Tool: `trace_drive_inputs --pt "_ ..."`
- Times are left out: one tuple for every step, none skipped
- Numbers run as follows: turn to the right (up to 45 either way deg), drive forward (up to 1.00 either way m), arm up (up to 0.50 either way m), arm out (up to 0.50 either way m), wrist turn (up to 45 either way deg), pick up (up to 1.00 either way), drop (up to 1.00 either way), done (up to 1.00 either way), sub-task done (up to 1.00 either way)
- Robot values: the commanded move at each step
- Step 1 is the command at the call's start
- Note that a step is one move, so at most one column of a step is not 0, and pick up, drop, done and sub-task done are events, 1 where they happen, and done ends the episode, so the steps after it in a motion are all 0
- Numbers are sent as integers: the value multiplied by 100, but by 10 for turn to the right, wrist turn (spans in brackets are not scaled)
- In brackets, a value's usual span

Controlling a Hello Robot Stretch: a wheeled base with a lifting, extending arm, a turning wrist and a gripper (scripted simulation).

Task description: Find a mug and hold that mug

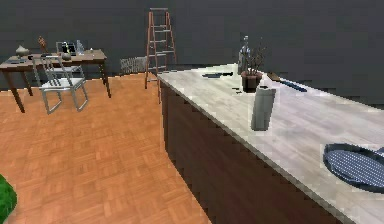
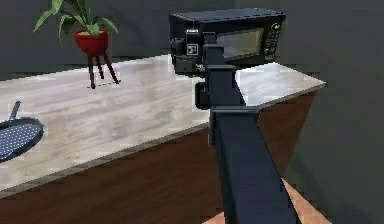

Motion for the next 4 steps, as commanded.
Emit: trace_drive_inputs --pt "0 0 -16 0 0 0 0 0 0" --pt "0 0 0 0 0 100 0 0 0" --pt "0 0 10 0 0 0 0 0 0" --pt "0 0 0 0 0 0 0 100 0"
